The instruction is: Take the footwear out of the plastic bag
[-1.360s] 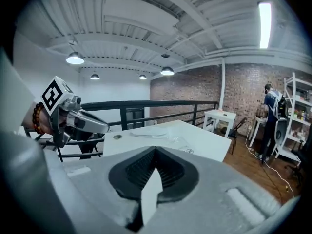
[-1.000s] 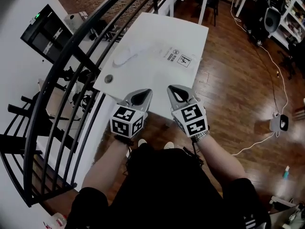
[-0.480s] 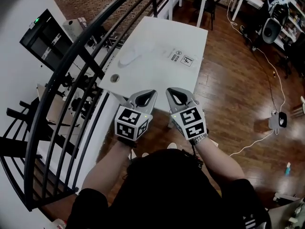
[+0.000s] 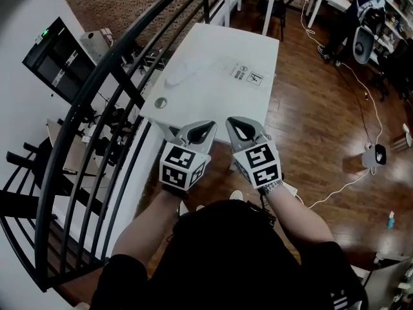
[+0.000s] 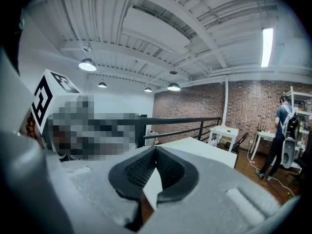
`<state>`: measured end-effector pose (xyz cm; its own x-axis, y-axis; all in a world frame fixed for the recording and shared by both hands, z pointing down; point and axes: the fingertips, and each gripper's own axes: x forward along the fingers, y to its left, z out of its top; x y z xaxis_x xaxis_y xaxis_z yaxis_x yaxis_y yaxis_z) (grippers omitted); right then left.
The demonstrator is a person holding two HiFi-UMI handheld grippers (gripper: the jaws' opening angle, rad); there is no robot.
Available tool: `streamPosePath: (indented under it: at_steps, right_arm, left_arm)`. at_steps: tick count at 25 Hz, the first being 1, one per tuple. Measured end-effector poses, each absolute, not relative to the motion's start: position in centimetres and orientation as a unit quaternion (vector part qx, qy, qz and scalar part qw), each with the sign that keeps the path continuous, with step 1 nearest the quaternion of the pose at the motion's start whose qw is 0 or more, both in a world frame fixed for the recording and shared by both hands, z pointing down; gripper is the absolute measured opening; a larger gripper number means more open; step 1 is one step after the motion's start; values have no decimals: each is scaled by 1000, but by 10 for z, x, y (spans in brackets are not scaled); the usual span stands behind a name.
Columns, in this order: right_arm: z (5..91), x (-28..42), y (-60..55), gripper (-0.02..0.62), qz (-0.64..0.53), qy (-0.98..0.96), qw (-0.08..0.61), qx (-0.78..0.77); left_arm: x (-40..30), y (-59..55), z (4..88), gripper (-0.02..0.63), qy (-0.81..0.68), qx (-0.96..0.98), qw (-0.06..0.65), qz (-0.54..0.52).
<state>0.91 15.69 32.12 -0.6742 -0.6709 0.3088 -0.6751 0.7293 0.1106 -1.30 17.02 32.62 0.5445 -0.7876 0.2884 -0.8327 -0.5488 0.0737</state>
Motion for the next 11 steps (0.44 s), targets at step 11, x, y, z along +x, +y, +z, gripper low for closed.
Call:
streamPosePath:
  at_steps: [11]
  right_arm:
    - [317,2,178,-9,0,-910,166,379]
  left_arm:
    - [-20,191,322,17,-456,879,88,109]
